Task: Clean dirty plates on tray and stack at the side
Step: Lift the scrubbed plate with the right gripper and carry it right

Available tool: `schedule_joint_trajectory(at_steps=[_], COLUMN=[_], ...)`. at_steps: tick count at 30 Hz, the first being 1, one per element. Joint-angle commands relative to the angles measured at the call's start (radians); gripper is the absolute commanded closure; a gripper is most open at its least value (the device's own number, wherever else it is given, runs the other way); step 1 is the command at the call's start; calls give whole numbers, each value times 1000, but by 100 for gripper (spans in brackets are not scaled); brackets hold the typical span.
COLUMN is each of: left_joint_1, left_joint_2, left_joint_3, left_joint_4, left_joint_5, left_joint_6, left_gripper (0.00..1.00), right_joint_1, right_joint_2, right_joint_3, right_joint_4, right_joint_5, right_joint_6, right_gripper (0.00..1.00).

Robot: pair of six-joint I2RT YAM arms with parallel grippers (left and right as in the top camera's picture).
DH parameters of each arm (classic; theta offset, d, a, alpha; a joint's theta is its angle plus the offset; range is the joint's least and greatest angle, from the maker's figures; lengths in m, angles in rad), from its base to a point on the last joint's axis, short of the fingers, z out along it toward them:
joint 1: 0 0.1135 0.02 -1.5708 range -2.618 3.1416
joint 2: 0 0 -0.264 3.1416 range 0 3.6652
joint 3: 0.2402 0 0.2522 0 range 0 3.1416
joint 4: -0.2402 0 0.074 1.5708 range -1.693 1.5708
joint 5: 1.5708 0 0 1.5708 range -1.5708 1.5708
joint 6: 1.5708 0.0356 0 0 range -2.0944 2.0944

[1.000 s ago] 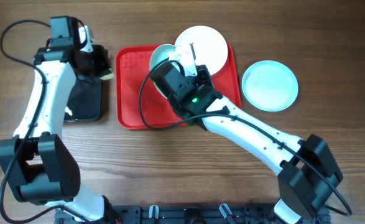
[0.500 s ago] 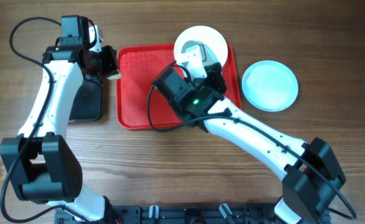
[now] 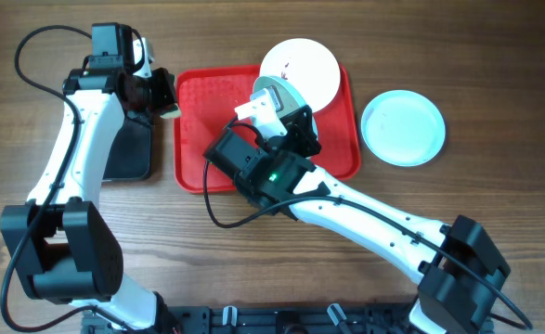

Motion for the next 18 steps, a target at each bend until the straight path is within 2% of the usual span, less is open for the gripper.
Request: schedule_joint_trajectory(at_steps=[1,8,10,13,16,18], left_joint_1=[-3,-3,-3,-3,-3,-3], left_joint_2=[12,12,12,12,12,12], left_joint_3=[-1,-1,-1,-1,-1,-1], left_joint_4=[3,8,7,6,6,6], left_joint_5=[18,19,19,19,19,19], left_joint_6=[5,5,5,5,5,5], left_gripper=[96,96,96,96,96,96], right_joint_1=[-2,-2,0,-7,-53,-103], right_joint_2=[-23,-22,-22,-22,-24,-32], right_joint_3=[8,-2,-2,-2,-2,-2], right_joint_4=[-1,3,-1,-34,-74,-77], right_joint_5=[-59,33,-3,-218,-416,-554], right_joint_6=[-1,-4,-3,64,264,335], right_gripper=[96,96,96,96,96,96])
